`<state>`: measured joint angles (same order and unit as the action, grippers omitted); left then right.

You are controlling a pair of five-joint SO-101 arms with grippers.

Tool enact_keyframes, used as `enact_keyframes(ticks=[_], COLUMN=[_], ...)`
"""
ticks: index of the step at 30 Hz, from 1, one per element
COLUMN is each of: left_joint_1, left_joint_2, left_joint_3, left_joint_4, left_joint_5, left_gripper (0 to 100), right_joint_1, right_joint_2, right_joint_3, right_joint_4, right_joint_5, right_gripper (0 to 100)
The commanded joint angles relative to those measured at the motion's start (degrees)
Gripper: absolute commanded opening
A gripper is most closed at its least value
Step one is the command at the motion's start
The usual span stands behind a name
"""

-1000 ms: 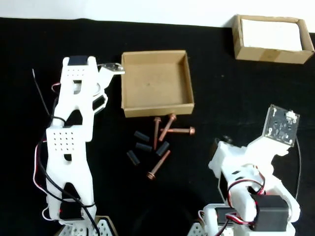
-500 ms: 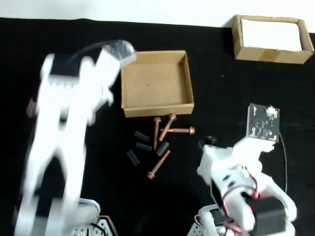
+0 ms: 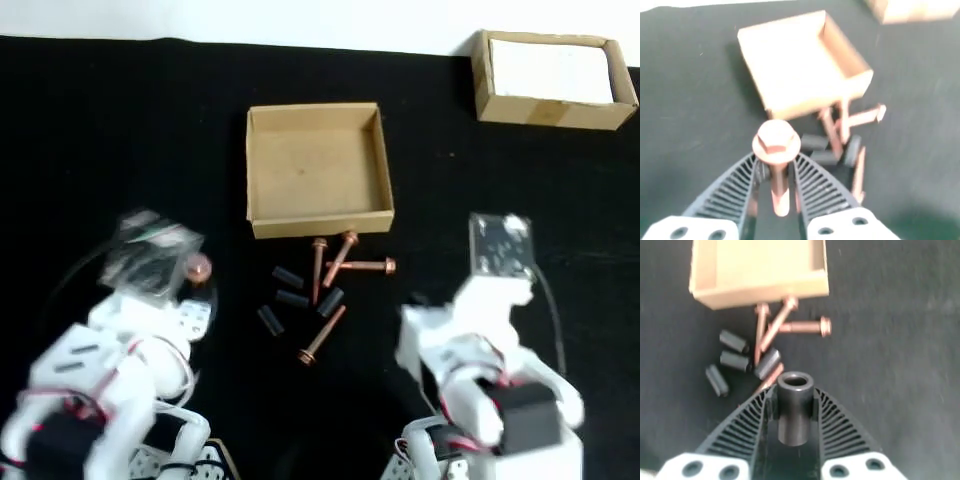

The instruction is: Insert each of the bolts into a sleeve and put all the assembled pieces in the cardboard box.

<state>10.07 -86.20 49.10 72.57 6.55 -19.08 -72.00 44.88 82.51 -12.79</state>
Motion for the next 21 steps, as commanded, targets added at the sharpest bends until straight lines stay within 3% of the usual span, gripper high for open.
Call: enact_keyframes(ticks=[1, 5, 12, 15, 21], left_joint_1=[0.92, 1.01, 4.70, 6.29, 12.79], left_joint_2=[-7.43, -9.10, -6.37, 0.22, 20.88], left_joint_3=[10.86, 18.33, 19.21, 16.48, 2.24], left_joint_4=[-18.90, -32.18, -38.33, -43.69, -45.01], left_joint_5=[8.88, 10.81, 10.73, 10.73, 10.99], left_gripper=[1, 1, 1, 1, 1], right_joint_1=[-0.22, -1.63, -7.87, -8.04, -8.04], right_joint_2=[-0.31, -2.15, -25.45, -33.45, -32.57], right_joint_3=[6.73, 13.32, 27.38, 30.64, 34.15], right_joint_4=[-17.10, -28.09, -28.35, -31.08, -34.68], right_joint_5=[0.35, 0.26, 0.62, 0.97, 12.40], right_gripper=[0.8, 0.8, 0.8, 0.8, 0.8])
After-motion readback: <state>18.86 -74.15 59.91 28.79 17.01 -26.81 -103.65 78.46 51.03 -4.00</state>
